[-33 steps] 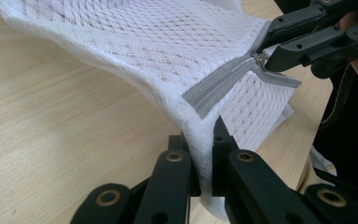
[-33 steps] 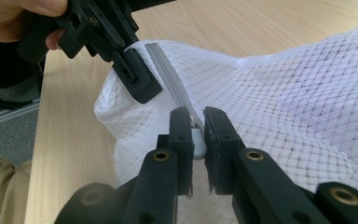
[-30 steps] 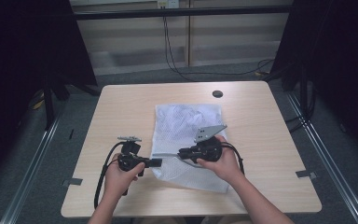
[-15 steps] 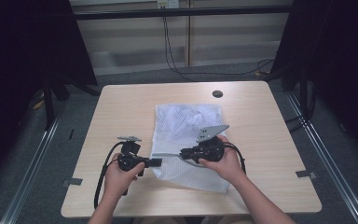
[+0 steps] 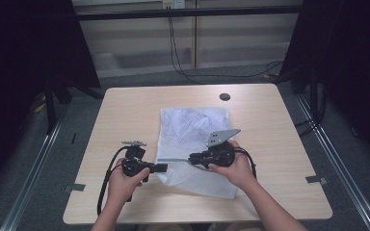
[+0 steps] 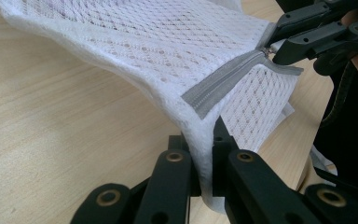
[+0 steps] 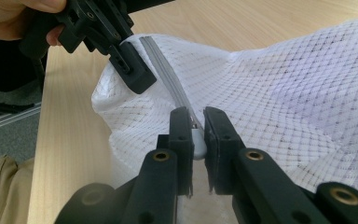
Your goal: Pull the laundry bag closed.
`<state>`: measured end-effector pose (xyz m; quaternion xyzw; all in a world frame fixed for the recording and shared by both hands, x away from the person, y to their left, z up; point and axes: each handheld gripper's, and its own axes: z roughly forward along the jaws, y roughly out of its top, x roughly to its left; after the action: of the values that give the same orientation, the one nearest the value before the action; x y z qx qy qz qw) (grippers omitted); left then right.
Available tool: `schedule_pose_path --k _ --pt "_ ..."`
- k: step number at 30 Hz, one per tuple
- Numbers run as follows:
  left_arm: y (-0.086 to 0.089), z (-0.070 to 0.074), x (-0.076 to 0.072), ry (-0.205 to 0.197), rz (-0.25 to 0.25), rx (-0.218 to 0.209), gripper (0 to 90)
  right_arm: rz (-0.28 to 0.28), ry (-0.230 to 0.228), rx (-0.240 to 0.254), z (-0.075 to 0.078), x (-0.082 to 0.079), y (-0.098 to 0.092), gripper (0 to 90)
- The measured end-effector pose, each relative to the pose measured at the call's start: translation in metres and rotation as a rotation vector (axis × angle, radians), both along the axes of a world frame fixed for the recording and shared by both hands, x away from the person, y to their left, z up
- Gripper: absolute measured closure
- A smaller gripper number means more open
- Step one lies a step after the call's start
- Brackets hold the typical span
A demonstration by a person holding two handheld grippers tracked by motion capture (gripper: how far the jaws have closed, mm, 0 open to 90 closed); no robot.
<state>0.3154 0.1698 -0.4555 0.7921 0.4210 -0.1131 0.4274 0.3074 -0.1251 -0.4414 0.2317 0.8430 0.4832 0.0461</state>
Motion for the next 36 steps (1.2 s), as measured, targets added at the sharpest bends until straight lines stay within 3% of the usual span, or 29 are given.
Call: schedule_pose_path --k 36 --pt "0.003 0.001 0.001 0.005 0.004 -0.001 89.3 -0.017 0.001 0.006 0.001 -0.003 -0.017 82.0"
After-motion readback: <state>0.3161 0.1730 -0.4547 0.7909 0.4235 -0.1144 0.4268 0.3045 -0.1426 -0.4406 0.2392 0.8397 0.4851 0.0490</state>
